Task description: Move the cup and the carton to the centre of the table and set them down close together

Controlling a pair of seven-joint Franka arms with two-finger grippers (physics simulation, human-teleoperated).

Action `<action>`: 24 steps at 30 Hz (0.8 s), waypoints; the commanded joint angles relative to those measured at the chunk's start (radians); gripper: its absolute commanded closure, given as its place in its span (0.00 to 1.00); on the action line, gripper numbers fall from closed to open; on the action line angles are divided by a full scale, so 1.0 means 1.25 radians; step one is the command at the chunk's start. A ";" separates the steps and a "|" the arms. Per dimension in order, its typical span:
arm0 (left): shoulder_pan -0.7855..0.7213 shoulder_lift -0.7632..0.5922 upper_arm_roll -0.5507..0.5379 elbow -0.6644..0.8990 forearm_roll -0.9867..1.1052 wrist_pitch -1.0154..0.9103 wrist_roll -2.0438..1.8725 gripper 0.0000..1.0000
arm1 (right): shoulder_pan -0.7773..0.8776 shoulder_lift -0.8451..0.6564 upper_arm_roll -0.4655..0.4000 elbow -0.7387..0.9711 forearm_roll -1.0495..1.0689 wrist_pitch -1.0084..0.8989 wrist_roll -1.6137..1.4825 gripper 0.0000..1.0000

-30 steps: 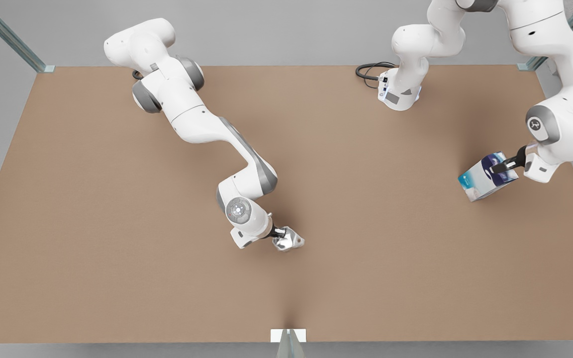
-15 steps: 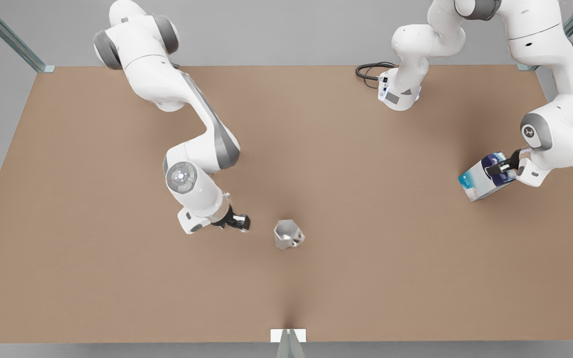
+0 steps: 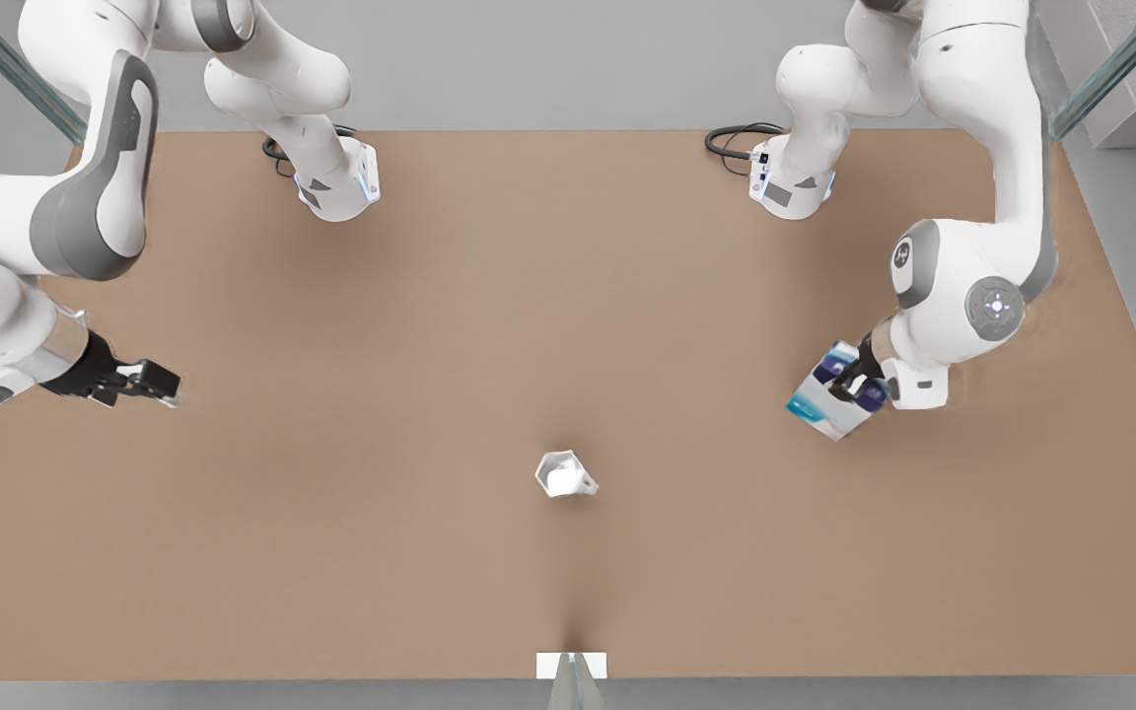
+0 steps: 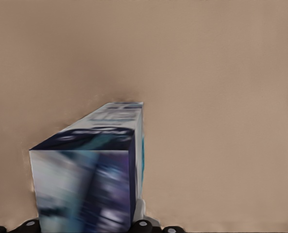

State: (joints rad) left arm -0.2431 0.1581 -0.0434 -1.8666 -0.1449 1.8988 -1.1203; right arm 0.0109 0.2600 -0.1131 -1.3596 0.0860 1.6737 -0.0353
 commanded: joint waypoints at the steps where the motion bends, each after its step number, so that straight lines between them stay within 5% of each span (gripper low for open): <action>1: 0.010 0.005 -0.035 0.012 -0.082 0.000 -0.046 0.35 | 0.005 0.001 -0.003 0.004 0.000 0.002 0.000 0.00; 3: -0.039 0.097 -0.152 0.125 -0.052 -0.005 -0.208 0.35 | 0.004 0.003 -0.004 0.011 -0.015 0.004 -0.001 0.00; 8: -0.209 0.326 -0.152 0.434 0.008 -0.032 -0.489 0.34 | 0.000 0.013 -0.004 0.015 -0.017 0.005 0.000 0.00; 16: -0.247 0.410 -0.148 0.430 0.035 0.030 -0.502 0.31 | -0.014 0.028 -0.004 0.015 -0.023 0.028 0.001 0.00; 19: -0.247 0.411 -0.146 0.430 0.036 0.039 -0.497 0.04 | -0.014 0.028 -0.004 0.015 -0.019 0.033 0.001 0.00; 24: -0.246 0.409 -0.146 0.433 0.035 0.036 -0.510 0.00 | -0.011 0.030 -0.004 0.015 -0.015 0.036 0.001 0.00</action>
State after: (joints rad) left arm -0.5522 0.6681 -0.2255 -1.3240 -0.1019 1.9392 -1.7587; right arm -0.0029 0.2977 -0.1181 -1.3407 0.0666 1.7181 -0.0337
